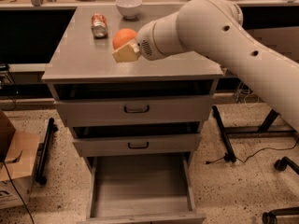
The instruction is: Pick orange from bottom drawer and place on counter
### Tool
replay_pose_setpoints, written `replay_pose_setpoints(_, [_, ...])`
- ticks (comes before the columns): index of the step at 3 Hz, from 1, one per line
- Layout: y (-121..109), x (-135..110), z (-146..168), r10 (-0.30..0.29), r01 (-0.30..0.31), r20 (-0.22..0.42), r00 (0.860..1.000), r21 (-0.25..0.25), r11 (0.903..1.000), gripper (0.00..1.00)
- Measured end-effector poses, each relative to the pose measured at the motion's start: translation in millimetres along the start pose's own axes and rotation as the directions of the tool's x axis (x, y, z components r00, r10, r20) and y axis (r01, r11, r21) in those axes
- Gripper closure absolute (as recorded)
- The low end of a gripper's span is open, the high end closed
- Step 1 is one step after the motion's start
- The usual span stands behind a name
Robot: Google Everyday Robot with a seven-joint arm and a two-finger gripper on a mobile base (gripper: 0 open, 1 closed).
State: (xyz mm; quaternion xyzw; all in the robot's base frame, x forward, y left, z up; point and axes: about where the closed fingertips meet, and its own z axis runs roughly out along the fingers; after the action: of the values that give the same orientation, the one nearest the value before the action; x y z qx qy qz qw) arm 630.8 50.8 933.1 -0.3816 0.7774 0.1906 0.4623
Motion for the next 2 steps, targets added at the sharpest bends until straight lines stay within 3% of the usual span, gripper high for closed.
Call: replay_pose_setpoints(2, [-21.8, 21.6, 39.4, 0.098, -0.099, -0.022, 0.995, -0.076, 0.9921, 1.0])
